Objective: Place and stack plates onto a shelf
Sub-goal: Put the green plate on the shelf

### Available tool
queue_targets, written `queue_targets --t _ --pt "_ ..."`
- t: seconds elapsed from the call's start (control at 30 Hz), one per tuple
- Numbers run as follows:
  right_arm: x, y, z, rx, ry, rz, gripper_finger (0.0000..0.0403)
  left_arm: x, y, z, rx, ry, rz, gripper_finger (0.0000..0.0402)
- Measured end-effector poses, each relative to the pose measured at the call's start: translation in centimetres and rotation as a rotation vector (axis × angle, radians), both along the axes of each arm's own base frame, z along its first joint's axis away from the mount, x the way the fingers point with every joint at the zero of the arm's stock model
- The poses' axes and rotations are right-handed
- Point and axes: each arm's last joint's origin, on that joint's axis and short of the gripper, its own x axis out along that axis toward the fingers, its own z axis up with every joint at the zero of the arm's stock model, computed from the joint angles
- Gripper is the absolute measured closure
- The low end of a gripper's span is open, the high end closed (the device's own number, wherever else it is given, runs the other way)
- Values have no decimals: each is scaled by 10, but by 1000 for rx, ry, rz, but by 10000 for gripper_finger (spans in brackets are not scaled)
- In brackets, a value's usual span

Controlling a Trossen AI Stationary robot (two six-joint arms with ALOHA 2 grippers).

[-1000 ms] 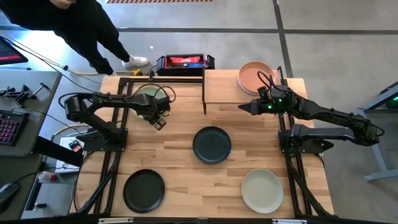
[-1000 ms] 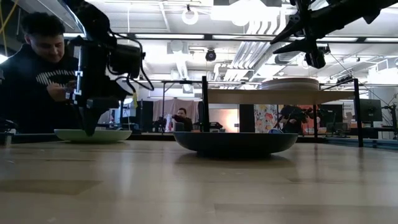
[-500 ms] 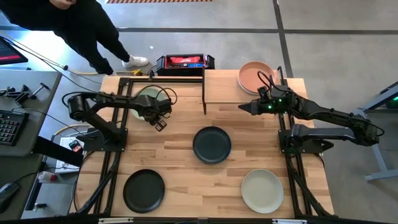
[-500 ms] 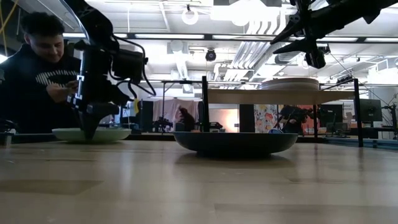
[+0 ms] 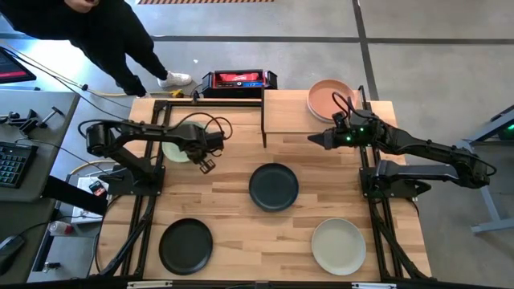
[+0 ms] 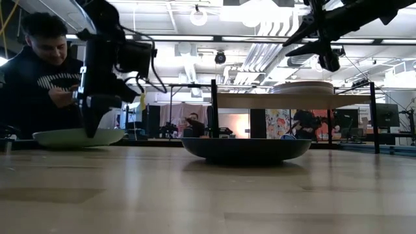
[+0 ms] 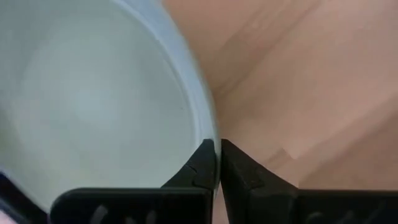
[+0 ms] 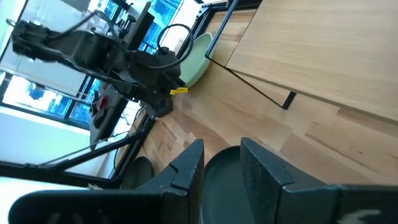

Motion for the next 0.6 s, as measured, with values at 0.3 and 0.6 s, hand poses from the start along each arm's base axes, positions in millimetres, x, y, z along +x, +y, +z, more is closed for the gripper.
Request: queue_targets --t 0.3,0.6 --pt "0 0 0 -103 17 44 315 21 -17 46 8 12 -119 400" --pt "0 0 0 -200 36 84 315 31 -42 112 45 30 -257 401"
